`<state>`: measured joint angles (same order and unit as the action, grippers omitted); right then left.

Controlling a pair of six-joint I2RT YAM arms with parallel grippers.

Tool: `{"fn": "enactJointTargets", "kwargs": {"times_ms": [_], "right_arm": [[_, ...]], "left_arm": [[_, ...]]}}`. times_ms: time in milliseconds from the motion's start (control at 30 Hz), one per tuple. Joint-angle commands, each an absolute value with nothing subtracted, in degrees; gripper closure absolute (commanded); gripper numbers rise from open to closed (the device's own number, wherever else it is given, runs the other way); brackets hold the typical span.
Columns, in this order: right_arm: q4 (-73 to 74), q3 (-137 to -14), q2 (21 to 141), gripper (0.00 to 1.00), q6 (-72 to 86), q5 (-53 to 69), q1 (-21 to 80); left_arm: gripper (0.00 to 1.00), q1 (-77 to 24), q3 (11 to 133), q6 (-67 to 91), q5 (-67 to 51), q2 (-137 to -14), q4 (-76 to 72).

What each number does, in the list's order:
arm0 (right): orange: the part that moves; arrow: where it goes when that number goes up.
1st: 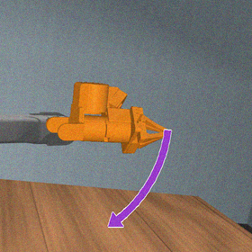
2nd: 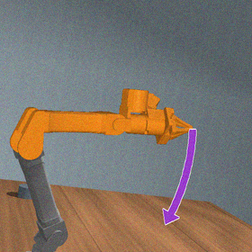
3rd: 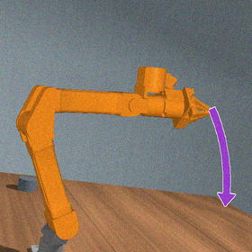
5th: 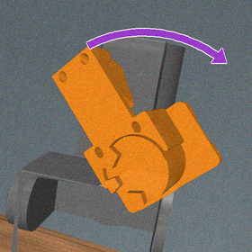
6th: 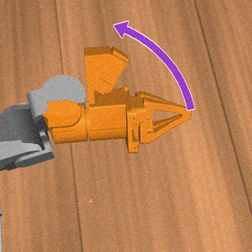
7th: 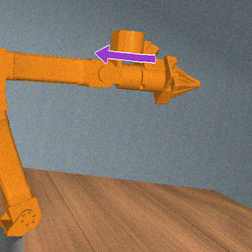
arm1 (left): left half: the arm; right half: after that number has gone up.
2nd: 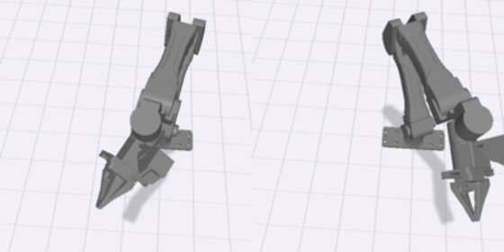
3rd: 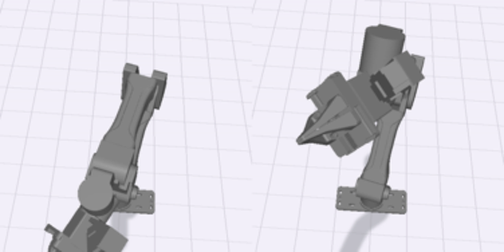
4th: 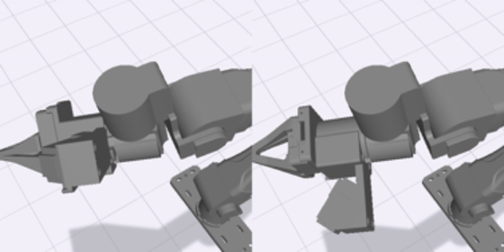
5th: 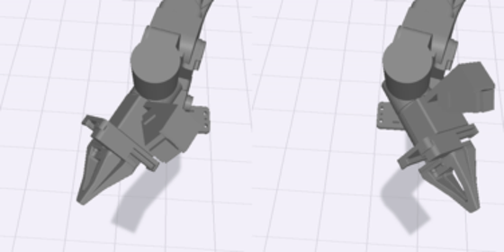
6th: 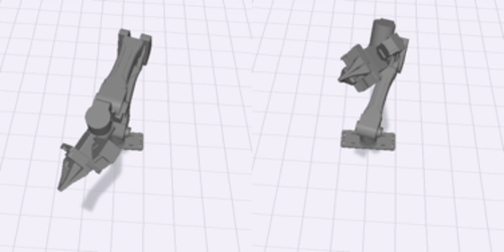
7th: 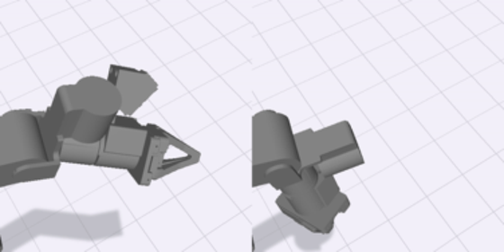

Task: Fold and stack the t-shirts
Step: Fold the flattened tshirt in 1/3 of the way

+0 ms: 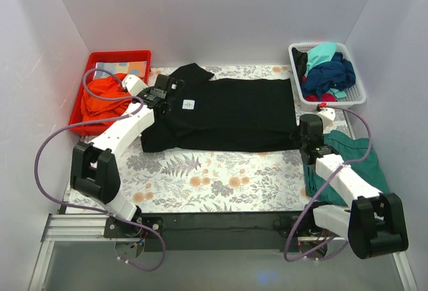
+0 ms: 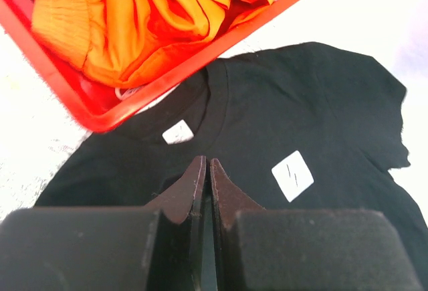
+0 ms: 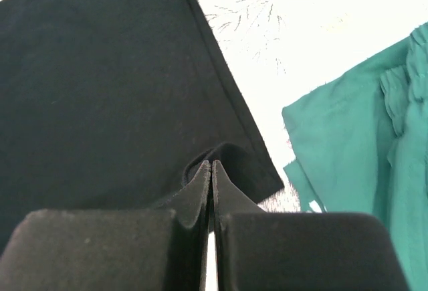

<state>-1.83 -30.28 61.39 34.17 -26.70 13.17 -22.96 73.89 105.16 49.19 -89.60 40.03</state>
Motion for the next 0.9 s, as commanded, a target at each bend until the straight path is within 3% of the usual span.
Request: {"fn": "enactJointTargets", "kwargs": {"times_ms": [0, 467, 533, 567, 600, 667, 767, 867], "right_arm": [[-9.6, -34.1, 66.4, 0.99, 32.3, -25.3, 11.4], [-13.5, -42.4, 81.4, 0.99, 30.3, -20.9, 9.4], [-13.4, -43.2, 82.5, 0.87, 29.5, -20.3, 9.4], [-13.4, -43.5, 82.6, 0.70, 29.4, -20.2, 9.4], [-13.3, -43.5, 82.2, 0.63, 29.2, -20.7, 9.4], [-13.3, -43.5, 81.1, 0.50, 28.2, -21.3, 9.3], [-13.2, -43.0, 77.8, 0.44, 26.3, -22.3, 9.4], [-12.0, -42.5, 75.0, 0.42, 25.3, -21.6, 9.4]], "left_arm": [[1.00, -21.4, 77.9, 103.5, 50.2, -92.5, 37.2], [1.00, -19.0, 89.5, 98.2, 47.6, -107.0, 34.0], [1.00, -18.9, 91.0, 95.9, 47.2, -108.1, 33.1], [0.96, -18.8, 91.7, 95.4, 47.3, -108.8, 33.0], [0.82, -18.8, 92.4, 94.9, 47.6, -108.8, 33.1], [0.66, -18.8, 92.1, 94.5, 48.5, -107.7, 32.7], [0.47, -18.8, 89.4, 93.4, 48.8, -104.8, 30.7], [0.42, -18.8, 86.4, 93.3, 47.4, -102.8, 29.9]]}}
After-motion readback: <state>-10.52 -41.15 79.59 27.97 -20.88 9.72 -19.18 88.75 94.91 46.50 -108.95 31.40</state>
